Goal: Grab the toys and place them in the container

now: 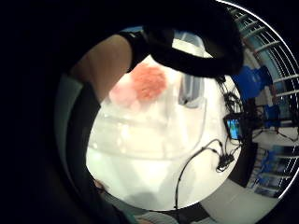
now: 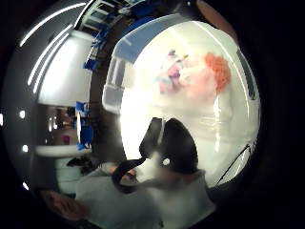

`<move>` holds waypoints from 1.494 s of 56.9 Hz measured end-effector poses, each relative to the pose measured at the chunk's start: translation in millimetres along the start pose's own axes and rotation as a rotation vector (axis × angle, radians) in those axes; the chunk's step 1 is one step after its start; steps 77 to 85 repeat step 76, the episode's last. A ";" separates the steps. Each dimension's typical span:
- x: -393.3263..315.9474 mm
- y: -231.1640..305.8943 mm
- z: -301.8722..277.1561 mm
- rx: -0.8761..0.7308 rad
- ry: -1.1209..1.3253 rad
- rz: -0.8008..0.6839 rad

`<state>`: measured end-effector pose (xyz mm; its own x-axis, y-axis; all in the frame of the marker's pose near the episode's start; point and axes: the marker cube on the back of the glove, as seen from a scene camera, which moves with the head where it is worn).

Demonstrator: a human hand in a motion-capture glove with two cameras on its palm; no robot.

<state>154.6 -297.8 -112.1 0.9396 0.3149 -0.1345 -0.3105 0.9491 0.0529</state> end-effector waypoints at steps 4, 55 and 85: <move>-10.7 44.4 -2.3 0.018 -0.016 -0.141; -127.2 351.2 183.2 -0.003 -0.060 -0.256; -121.3 350.1 185.4 -0.005 -0.024 -0.267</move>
